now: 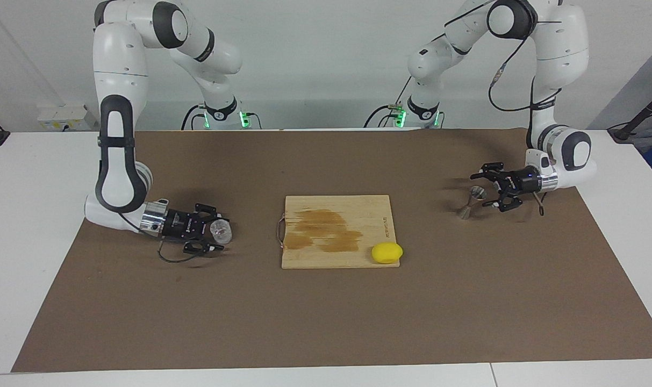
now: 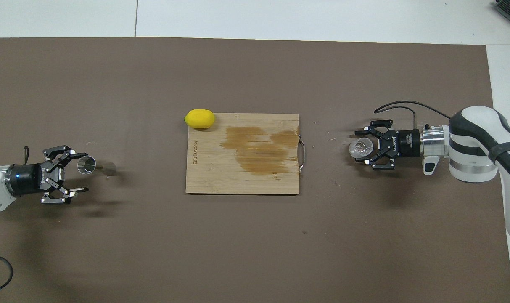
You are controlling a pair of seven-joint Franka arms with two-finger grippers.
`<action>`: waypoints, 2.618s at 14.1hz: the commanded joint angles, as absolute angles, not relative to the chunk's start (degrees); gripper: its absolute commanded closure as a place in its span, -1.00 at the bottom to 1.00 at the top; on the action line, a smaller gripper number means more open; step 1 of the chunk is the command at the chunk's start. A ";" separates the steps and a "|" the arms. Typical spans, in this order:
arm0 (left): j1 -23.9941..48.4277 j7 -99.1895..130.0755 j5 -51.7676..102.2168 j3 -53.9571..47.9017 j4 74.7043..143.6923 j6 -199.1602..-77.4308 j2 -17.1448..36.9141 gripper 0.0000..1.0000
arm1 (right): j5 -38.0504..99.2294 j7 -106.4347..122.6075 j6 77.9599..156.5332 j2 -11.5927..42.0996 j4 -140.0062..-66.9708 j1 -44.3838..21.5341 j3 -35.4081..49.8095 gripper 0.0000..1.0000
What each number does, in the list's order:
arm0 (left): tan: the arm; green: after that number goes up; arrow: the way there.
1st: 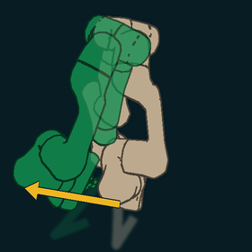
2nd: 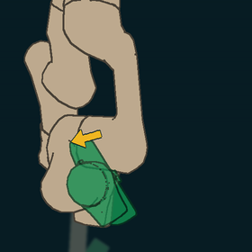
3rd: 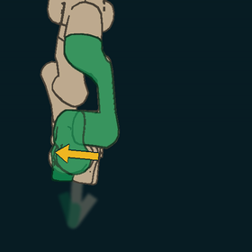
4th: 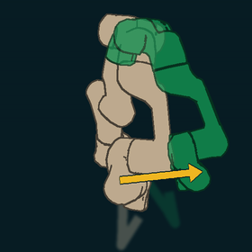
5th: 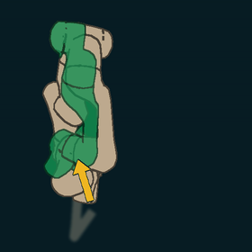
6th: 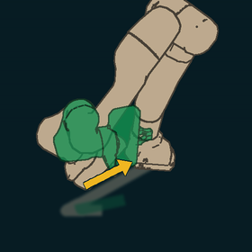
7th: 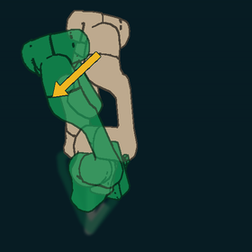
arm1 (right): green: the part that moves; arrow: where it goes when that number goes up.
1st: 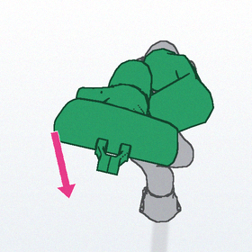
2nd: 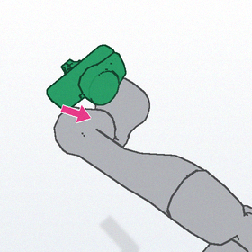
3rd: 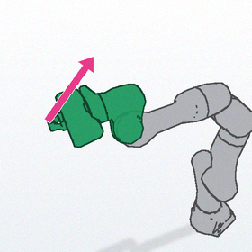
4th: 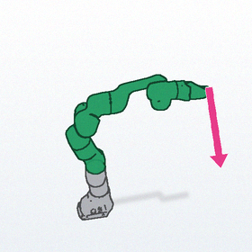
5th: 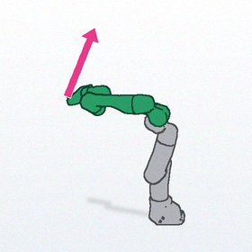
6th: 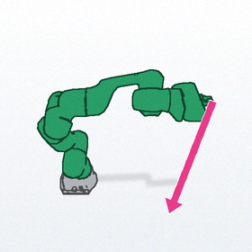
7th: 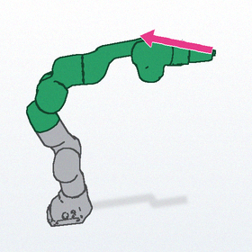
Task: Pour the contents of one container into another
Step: 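Close the left gripper around the small metal cup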
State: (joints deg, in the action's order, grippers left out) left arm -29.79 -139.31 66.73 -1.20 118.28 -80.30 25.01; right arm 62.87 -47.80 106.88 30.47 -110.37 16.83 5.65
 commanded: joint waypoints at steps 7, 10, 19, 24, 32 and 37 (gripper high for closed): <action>-28.48 -144.14 70.14 -1.14 120.50 -79.98 24.61 -1.00 | 63.46 -46.67 106.88 30.85 -110.04 17.32 6.06 -0.67; -28.48 -144.23 70.22 -1.14 120.50 -79.89 24.61 -1.00 | 63.46 -46.76 106.79 30.85 -109.95 17.31 6.06 -0.45; -28.04 -144.23 70.66 -1.32 120.59 -79.37 24.61 -0.93 | 63.54 -47.02 106.79 30.06 -109.16 16.96 6.15 0.72; -28.04 -144.23 70.75 -1.32 120.76 -79.37 24.61 -0.86 | 63.81 -46.14 107.05 27.69 -109.16 16.79 6.24 1.00; -26.37 -144.32 72.77 -1.32 121.38 -80.07 24.52 -0.87 | 64.34 -50.54 107.58 25.05 -109.25 16.79 7.38 1.00; -25.75 -145.28 73.30 -1.23 121.55 -80.33 24.52 -0.87 | 64.51 -50.36 107.67 25.05 -109.25 16.79 7.82 1.00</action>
